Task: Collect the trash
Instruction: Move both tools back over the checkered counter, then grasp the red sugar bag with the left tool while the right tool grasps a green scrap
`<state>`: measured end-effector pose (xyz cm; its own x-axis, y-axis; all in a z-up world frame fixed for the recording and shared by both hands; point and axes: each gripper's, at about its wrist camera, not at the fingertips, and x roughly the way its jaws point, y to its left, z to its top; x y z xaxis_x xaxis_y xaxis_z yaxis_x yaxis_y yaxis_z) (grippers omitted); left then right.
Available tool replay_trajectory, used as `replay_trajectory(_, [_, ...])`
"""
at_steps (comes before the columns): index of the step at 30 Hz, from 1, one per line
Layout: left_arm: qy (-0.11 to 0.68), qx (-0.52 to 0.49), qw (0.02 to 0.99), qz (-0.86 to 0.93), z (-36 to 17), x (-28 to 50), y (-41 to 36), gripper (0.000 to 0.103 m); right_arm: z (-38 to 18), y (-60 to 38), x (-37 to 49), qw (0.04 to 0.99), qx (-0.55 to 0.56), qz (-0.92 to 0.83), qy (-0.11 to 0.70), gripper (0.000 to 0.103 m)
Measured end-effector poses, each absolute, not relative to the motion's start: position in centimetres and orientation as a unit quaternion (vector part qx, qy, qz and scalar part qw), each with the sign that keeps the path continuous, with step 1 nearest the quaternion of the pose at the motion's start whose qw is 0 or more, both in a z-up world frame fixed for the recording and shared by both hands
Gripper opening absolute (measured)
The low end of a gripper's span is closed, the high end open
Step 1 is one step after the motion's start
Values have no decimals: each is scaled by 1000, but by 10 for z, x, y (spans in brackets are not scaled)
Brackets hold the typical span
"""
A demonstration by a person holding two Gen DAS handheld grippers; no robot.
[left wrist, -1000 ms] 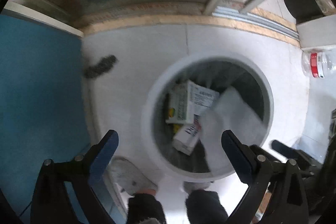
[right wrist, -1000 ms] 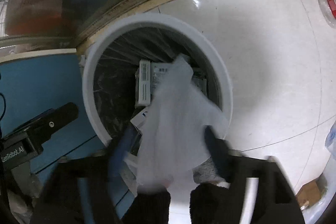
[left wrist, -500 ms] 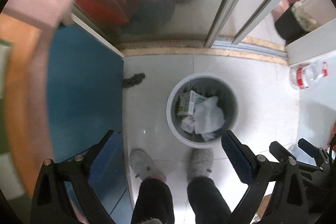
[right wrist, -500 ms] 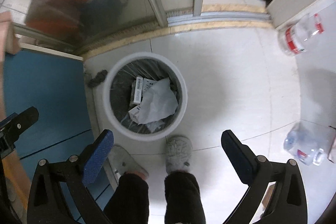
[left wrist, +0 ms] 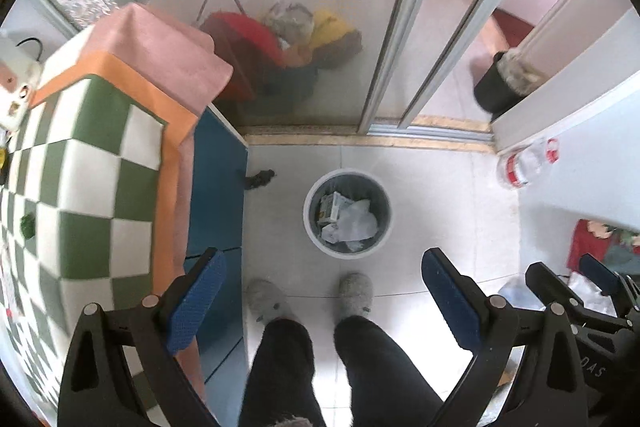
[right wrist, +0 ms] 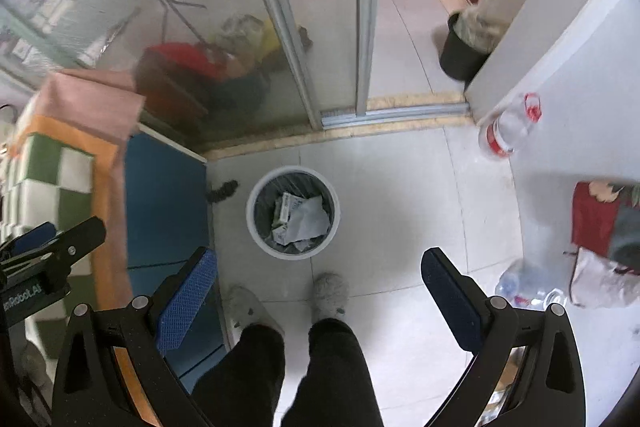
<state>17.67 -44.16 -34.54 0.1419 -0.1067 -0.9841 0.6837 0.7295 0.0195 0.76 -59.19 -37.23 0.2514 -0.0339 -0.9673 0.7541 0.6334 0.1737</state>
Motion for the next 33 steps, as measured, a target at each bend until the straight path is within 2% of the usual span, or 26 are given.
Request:
replay_trajectory(8, [588,204,728,-289,-288,182,-407,100,-300,-566,9,735,340,-255,528,103])
replay_trajectory(13, [545,163,783,-250,-238,224,-356,100,-257,-529,58,766,328,-197,517,103])
replay_trajectory(19, [540,67,830,-121,-207,303,-211,100,-231,-435,180,792,285,-77,534,103])
replay_trajectory(24, [562,-18,827,10,-222,343,-66,100,-243,-331,281,783,267,7,562,103])
replay_trajectory(26, [576,-52,813,71,-241,350,3,100,-255,-290,317,776,258,27,575,97])
replay_trajectory(28, [588,-83,796,117,-259,351,53,99,-272,-253,351,769,241,32,592,77])
replay_trajectory(30, [595,-122,777,162,-281,351,108,99,-289,-228,377,761,233,34,604,66])
replay_trajectory(33, [601,-153,761,193,-298,351,147,99,-311,-200,404,755,227,28,614,59])
